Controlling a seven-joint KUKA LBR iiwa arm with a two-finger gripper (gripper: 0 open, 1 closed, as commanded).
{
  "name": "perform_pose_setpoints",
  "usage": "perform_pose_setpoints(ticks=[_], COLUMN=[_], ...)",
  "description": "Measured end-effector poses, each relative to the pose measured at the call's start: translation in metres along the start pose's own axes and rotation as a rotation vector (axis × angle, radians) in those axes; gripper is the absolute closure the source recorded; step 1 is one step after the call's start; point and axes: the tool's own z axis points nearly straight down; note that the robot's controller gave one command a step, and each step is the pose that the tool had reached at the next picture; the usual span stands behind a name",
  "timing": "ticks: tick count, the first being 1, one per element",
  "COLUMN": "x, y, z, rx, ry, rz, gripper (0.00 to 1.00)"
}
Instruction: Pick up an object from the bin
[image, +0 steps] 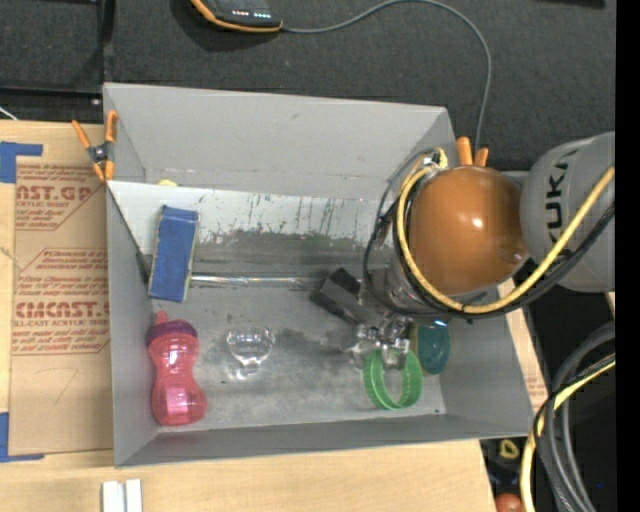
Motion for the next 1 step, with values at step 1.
perform_pose_setpoints(ticks=[1], x=[-0.0044], y=[-0.0350], z=[-0.0665], rx=[0.015], ry=[-0.004], rz=[0.012], gripper=[1.00])
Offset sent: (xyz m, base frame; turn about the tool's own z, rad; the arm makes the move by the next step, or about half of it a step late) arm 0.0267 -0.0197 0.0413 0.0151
